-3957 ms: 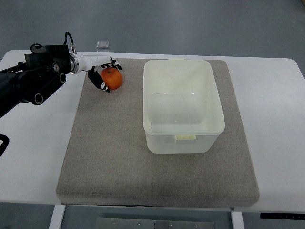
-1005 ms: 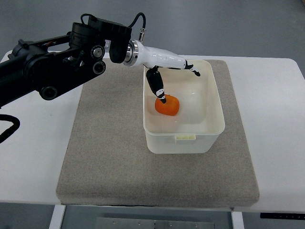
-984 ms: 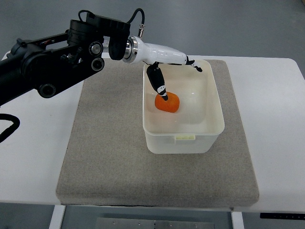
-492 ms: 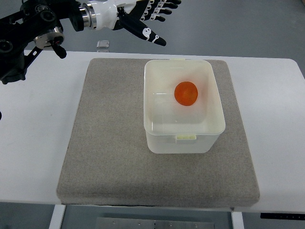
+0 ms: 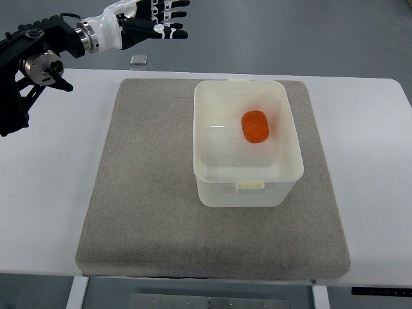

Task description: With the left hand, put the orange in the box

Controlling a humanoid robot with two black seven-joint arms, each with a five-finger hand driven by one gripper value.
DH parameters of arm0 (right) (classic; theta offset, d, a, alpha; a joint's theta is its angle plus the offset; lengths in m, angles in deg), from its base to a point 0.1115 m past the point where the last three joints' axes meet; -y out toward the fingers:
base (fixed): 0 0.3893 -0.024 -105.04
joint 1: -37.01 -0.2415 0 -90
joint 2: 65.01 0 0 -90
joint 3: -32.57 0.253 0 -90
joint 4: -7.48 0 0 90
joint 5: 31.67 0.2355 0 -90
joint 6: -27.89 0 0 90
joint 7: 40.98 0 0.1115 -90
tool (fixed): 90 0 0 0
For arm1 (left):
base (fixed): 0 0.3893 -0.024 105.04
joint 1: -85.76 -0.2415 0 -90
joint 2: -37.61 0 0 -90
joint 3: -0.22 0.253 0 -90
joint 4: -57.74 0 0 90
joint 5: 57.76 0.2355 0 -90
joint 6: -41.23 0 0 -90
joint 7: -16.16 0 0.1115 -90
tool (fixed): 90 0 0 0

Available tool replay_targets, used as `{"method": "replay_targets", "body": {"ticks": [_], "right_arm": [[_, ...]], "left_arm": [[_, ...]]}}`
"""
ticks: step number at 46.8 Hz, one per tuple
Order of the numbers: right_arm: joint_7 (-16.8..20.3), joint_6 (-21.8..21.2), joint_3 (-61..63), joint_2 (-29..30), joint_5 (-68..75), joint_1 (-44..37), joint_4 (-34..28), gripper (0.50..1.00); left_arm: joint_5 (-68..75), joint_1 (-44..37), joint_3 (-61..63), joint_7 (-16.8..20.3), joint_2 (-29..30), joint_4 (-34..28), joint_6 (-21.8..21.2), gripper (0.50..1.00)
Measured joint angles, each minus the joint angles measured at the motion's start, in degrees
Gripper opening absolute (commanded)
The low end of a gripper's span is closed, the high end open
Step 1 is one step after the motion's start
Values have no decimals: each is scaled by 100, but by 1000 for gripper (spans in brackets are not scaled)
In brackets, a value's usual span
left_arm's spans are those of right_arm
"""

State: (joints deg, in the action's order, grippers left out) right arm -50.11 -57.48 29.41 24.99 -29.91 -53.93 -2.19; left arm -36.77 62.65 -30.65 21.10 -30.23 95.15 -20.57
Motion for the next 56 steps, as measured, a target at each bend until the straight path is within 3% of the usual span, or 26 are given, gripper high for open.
{"method": "replay_targets", "body": {"ticks": [10, 22, 34, 56], "right_arm": [[3, 0, 1, 0, 0, -1, 0, 926], [0, 0, 2, 0, 0, -3, 0, 926], [3, 1, 0, 0, 0, -2, 0, 926], [-1, 0, 2, 0, 0, 0, 0, 926]], "left_arm": [[-1301, -162, 9, -1, 0, -619, 55, 992], [-2283, -776, -109, -2, -11, -670, 98, 992], [-2474, -1206, -521, -13, -12, -671, 98, 992], [-2497, -1241, -543, -33, -75, -946, 34, 994]]}}
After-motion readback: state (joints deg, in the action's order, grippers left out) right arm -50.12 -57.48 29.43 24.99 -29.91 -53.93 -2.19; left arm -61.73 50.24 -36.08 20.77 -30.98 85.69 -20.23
